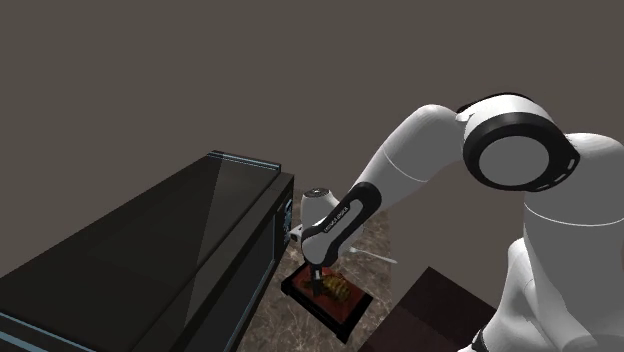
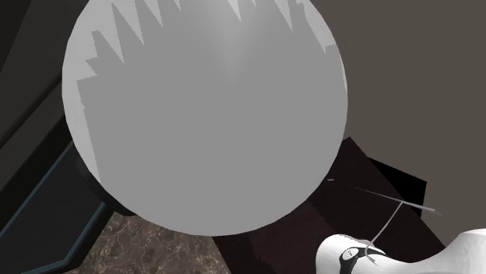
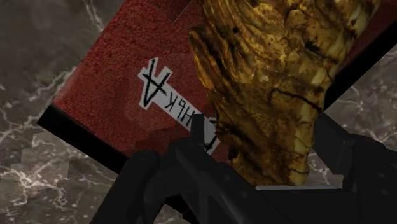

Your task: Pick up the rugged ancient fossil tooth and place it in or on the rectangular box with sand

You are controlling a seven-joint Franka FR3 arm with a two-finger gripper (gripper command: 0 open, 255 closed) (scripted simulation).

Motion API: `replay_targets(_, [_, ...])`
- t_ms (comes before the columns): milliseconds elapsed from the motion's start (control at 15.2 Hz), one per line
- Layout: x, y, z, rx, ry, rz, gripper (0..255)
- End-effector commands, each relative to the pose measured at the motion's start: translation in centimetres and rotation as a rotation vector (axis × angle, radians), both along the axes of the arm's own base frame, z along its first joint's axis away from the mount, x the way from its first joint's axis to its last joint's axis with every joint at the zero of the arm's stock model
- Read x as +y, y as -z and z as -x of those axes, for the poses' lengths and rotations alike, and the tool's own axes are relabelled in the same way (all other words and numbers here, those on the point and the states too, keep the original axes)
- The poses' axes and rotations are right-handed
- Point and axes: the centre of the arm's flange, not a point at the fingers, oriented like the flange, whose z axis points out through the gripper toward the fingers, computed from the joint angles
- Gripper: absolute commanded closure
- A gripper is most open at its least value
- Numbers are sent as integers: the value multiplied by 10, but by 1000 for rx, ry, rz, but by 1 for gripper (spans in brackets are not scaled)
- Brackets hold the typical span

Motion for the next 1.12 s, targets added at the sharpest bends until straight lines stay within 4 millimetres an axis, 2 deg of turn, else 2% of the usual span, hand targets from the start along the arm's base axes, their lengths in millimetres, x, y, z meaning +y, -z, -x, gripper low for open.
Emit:
replay_targets(0, [0, 0, 0, 0, 0, 0, 0])
replay_targets(264, [0, 0, 0, 0, 0, 0, 0])
replay_targets(528, [0, -50, -6, 0, 0, 0, 0])
replay_targets(1056, [0, -50, -6, 0, 0, 0, 0])
